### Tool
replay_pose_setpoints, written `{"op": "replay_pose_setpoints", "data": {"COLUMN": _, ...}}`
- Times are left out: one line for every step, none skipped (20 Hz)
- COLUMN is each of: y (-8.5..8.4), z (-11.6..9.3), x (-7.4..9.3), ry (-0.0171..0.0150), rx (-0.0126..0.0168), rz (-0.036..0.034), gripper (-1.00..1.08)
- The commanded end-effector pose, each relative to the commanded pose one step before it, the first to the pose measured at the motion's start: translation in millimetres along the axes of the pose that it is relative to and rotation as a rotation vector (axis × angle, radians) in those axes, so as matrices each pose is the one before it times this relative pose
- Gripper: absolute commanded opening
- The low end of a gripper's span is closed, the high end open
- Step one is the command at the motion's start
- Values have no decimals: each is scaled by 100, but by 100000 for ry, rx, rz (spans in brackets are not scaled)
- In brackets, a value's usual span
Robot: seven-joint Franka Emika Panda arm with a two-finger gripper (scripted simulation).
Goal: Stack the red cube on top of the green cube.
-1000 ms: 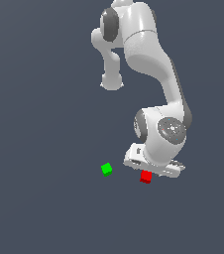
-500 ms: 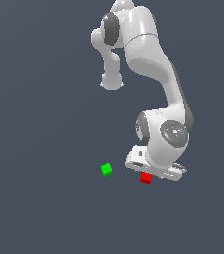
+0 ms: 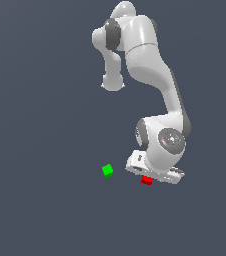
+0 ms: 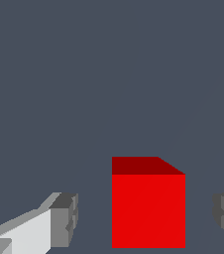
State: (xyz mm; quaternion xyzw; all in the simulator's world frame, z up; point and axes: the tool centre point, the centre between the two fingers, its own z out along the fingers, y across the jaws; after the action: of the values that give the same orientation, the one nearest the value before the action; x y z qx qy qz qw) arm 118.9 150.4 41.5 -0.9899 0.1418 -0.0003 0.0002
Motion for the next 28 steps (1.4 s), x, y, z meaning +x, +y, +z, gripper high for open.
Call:
{"op": "replay_pose_setpoints", "data": {"y": 58, "z": 1369, "x": -60, "ry": -70, "rx": -43, "rz": 33, "gripper": 100}}
{"op": "replay_pose_setpoints", "data": {"y": 2, "z": 376, "x": -7, "ry": 0, "rx": 0, "rz": 0, "gripper": 100}}
{"op": "replay_pose_setpoints", "data": {"y": -1, "z": 287, "x": 1, "ry": 0, "rx": 0, "rz": 0, "gripper": 100}}
{"op": "replay_pose_setpoints", "data": {"y": -5, "z": 197, "x": 10, "ry": 0, "rx": 0, "rz": 0, "gripper": 100}}
{"op": "replay_pose_setpoints", "data": {"y": -10, "z": 108, "x": 19, "ry": 0, "rx": 0, "rz": 0, "gripper": 100}}
{"op": "replay_pose_setpoints", "data": {"y": -15, "z": 18, "x": 29, "ry": 0, "rx": 0, "rz": 0, "gripper": 100}}
{"op": "replay_pose_setpoints", "data": {"y": -19, "z": -70, "x": 38, "ry": 0, "rx": 0, "rz": 0, "gripper": 100}}
{"op": "replay_pose_setpoints", "data": {"y": -15, "z": -92, "x": 30, "ry": 0, "rx": 0, "rz": 0, "gripper": 100}}
{"op": "replay_pose_setpoints", "data": {"y": -5, "z": -34, "x": 10, "ry": 0, "rx": 0, "rz": 0, "gripper": 100}}
{"op": "replay_pose_setpoints", "data": {"y": 0, "z": 0, "x": 0, "ry": 0, "rx": 0, "rz": 0, "gripper": -100}}
{"op": "replay_pose_setpoints", "data": {"y": 0, "z": 0, "x": 0, "ry": 0, "rx": 0, "rz": 0, "gripper": -100}}
{"op": "replay_pose_setpoints", "data": {"y": 0, "z": 0, "x": 0, "ry": 0, "rx": 0, "rz": 0, "gripper": -100}}
{"op": "replay_pose_setpoints", "data": {"y": 0, "z": 0, "x": 0, "ry": 0, "rx": 0, "rz": 0, "gripper": -100}}
{"op": "replay_pose_setpoints", "data": {"y": 0, "z": 0, "x": 0, "ry": 0, "rx": 0, "rz": 0, "gripper": -100}}
{"op": "replay_pose_setpoints", "data": {"y": 0, "z": 0, "x": 0, "ry": 0, "rx": 0, "rz": 0, "gripper": -100}}
{"op": "replay_pose_setpoints", "data": {"y": 0, "z": 0, "x": 0, "ry": 0, "rx": 0, "rz": 0, "gripper": -100}}
{"op": "replay_pose_setpoints", "data": {"y": 0, "z": 0, "x": 0, "ry": 0, "rx": 0, "rz": 0, "gripper": -100}}
{"op": "replay_pose_setpoints", "data": {"y": 0, "z": 0, "x": 0, "ry": 0, "rx": 0, "rz": 0, "gripper": -100}}
{"op": "replay_pose_setpoints", "data": {"y": 0, "z": 0, "x": 0, "ry": 0, "rx": 0, "rz": 0, "gripper": -100}}
{"op": "replay_pose_setpoints", "data": {"y": 15, "z": 40, "x": -21, "ry": -58, "rx": -38, "rz": 4, "gripper": -100}}
{"op": "replay_pose_setpoints", "data": {"y": 1, "z": -27, "x": -3, "ry": 0, "rx": 0, "rz": 0, "gripper": -100}}
{"op": "replay_pose_setpoints", "data": {"y": 4, "z": -82, "x": -8, "ry": 0, "rx": 0, "rz": 0, "gripper": -100}}
{"op": "replay_pose_setpoints", "data": {"y": 6, "z": -141, "x": -11, "ry": 0, "rx": 0, "rz": 0, "gripper": -100}}
{"op": "replay_pose_setpoints", "data": {"y": 7, "z": -204, "x": -14, "ry": 0, "rx": 0, "rz": 0, "gripper": -100}}
{"op": "replay_pose_setpoints", "data": {"y": 7, "z": -273, "x": -14, "ry": 0, "rx": 0, "rz": 0, "gripper": -100}}
{"op": "replay_pose_setpoints", "data": {"y": 7, "z": -346, "x": -13, "ry": 0, "rx": 0, "rz": 0, "gripper": -100}}
{"op": "replay_pose_setpoints", "data": {"y": 6, "z": -423, "x": -12, "ry": 0, "rx": 0, "rz": 0, "gripper": -100}}
{"op": "replay_pose_setpoints", "data": {"y": 5, "z": -504, "x": -10, "ry": 0, "rx": 0, "rz": 0, "gripper": -100}}
